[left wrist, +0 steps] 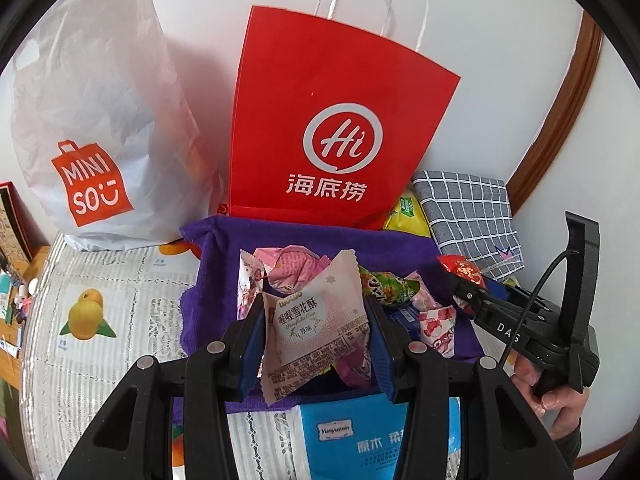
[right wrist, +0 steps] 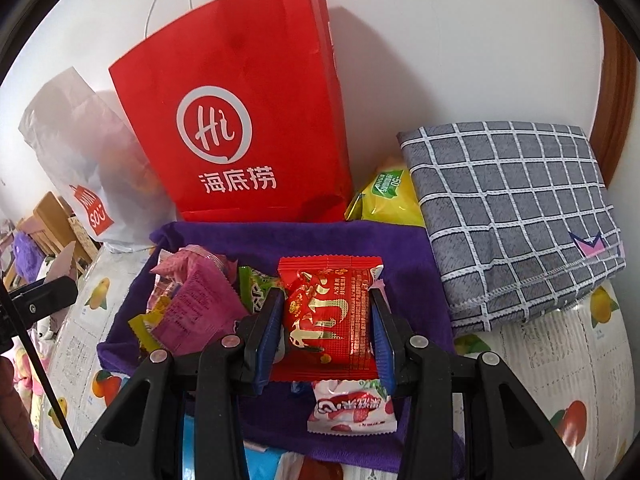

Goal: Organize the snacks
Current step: 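Carry the pink pastry packet with the left gripper while the right carries the red-gold packet to the towel, then open the right gripper over the towel while the left releases the pink pastry packet there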

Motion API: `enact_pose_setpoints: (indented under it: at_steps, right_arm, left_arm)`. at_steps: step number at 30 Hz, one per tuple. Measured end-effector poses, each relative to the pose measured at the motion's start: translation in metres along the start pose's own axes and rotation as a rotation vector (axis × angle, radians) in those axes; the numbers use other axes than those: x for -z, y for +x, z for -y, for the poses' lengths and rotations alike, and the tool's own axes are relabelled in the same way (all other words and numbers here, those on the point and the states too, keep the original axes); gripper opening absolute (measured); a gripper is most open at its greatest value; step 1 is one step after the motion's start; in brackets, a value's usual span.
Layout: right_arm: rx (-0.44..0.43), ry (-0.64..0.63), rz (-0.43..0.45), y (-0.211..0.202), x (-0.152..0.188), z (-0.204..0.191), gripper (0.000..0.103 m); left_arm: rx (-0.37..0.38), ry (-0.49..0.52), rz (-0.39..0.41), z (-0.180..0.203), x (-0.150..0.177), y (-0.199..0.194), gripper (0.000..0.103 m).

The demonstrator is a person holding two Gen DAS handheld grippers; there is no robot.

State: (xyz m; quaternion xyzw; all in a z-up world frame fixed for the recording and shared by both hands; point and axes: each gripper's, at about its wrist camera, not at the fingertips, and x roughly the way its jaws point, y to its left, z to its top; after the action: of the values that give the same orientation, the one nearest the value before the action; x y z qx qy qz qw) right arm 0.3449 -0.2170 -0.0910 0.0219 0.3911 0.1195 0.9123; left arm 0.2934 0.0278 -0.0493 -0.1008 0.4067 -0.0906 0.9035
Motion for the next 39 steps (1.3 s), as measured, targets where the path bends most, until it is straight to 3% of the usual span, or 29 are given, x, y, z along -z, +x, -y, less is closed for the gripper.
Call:
enact_pose_setpoints:
  at_steps: [10, 19, 30, 39]
  right_arm:
    - [-0.009, -0.050, -0.061, 0.030, -0.003, -0.009, 0.042]
    - [0.038, -0.081, -0.124, 0.044, -0.001, 0.003, 0.042]
    - [-0.043, -0.033, -0.133, 0.038, -0.003, 0.013, 0.042]
    - [-0.057, -0.053, -0.137, 0.037, -0.006, 0.009, 0.042]
  left_arm:
    - [0.012, -0.004, -0.028, -0.006, 0.000, 0.017, 0.044]
    - [0.051, 0.003, -0.056, 0.007, -0.008, 0.043, 0.044]
    - [0.073, -0.005, -0.104, 0.016, -0.012, 0.076, 0.044]
    - [0.060, -0.004, -0.130, 0.020, -0.011, 0.095, 0.044]
